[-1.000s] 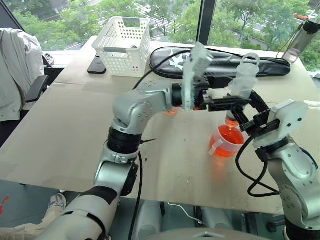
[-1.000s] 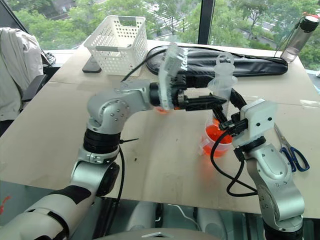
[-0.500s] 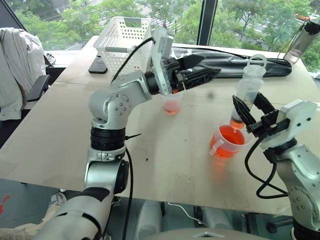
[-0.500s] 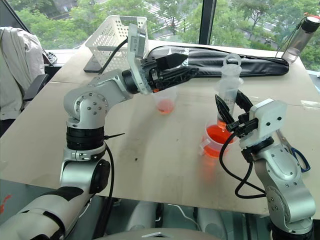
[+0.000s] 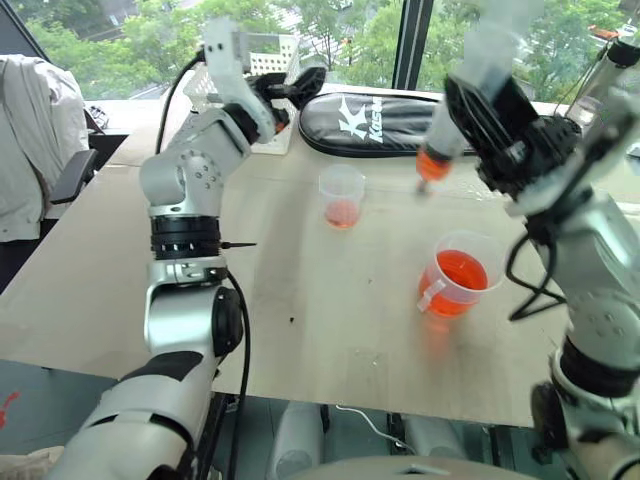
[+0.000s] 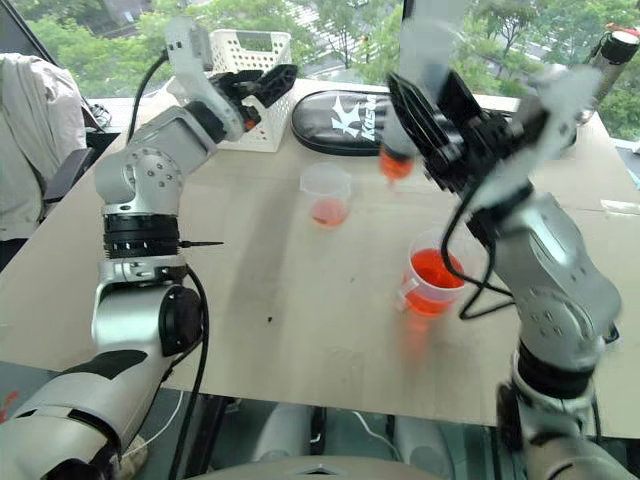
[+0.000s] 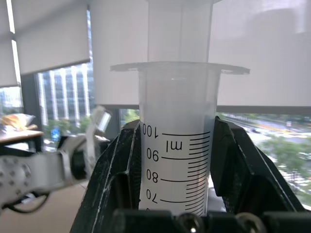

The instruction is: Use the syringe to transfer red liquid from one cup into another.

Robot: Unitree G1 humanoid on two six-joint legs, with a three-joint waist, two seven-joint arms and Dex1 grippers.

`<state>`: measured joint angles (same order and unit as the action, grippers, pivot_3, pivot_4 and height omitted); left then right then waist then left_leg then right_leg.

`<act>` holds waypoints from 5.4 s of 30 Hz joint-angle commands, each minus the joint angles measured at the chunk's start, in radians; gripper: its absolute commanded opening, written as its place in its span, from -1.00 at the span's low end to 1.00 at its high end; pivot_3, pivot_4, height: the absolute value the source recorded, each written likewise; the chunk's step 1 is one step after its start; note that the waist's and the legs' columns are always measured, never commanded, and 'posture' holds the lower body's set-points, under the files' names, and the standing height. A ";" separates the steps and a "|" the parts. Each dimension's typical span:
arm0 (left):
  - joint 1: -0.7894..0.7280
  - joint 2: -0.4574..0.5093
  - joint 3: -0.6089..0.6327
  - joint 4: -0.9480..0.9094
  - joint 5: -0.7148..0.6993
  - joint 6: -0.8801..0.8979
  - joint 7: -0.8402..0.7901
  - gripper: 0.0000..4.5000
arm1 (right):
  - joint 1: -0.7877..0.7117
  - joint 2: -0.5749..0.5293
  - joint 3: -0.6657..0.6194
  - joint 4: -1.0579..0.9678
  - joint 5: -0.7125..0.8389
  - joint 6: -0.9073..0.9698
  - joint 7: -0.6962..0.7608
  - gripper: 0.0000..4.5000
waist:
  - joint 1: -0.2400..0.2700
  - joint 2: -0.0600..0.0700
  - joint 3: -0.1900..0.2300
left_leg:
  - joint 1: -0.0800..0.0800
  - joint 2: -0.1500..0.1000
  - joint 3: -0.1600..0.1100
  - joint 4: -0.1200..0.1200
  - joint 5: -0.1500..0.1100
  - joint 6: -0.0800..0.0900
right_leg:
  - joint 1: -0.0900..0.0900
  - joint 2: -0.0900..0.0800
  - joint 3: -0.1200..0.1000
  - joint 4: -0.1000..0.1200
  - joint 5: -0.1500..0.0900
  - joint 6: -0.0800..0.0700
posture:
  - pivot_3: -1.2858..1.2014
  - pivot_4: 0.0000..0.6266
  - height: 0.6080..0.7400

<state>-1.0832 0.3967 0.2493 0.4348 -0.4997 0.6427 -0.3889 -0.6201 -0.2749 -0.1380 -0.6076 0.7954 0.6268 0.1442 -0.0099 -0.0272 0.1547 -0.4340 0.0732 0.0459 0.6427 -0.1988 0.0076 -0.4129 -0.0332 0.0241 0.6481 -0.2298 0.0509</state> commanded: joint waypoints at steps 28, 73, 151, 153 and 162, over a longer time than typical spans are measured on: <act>-0.051 0.180 -0.096 -0.127 0.020 -0.004 -0.348 1.00 | -0.242 0.418 0.301 0.769 -0.673 -0.430 -0.041 -0.33 | -0.008 0.000 0.000 | -0.016 0.000 0.000 0.002 0.002 -0.003 | -0.019 -0.001 -0.002 0.009 0.000 0.001 | 0.03 -0.52 0.75; -0.240 0.177 -0.148 0.049 0.086 0.080 -0.379 1.00 | -0.271 0.455 0.323 0.782 -0.734 -0.415 -0.080 -0.34 | -0.031 -0.001 0.000 | -0.016 0.000 0.000 0.003 0.002 -0.003 | -0.019 -0.001 -0.001 0.011 0.000 0.001 | 0.03 -0.52 0.75; 0.090 0.160 -0.290 -0.289 0.159 0.010 -0.575 -1.00 | -0.350 0.468 0.332 0.844 -0.707 -0.528 0.025 -0.34 | -0.027 -0.001 0.000 | -0.016 0.000 0.000 0.005 0.002 -0.003 | -0.019 -0.001 -0.001 0.013 0.000 0.001 | 0.03 -0.52 0.75; 0.090 0.159 -0.288 -0.290 0.158 0.013 -0.574 -1.00 | -0.348 0.468 0.335 0.840 -0.709 -0.527 0.026 -0.34 | -0.027 -0.001 0.000 | -0.016 0.000 0.000 0.005 0.002 -0.003 | -0.019 -0.001 -0.001 0.013 0.000 0.001 | 0.03 -0.52 0.75; 0.069 0.126 -0.154 -0.309 0.034 0.095 -0.547 -1.00 | -0.330 0.454 0.341 0.827 -0.721 -0.524 0.031 -0.34 | -0.028 -0.001 0.000 | -0.016 0.000 0.000 0.005 0.002 -0.003 | -0.019 -0.001 -0.001 0.013 0.000 0.001 | 0.03 -0.52 0.75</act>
<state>-1.0218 0.5567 0.1191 0.1675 -0.3663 0.6695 -0.8759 -0.8724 0.1320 0.2014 0.3013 0.0785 0.1545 0.1757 -0.0382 -0.0284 0.1548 -0.4504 0.0733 0.0455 0.6481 -0.1970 0.0045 -0.4315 -0.0343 0.0229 0.6608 -0.2295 0.0514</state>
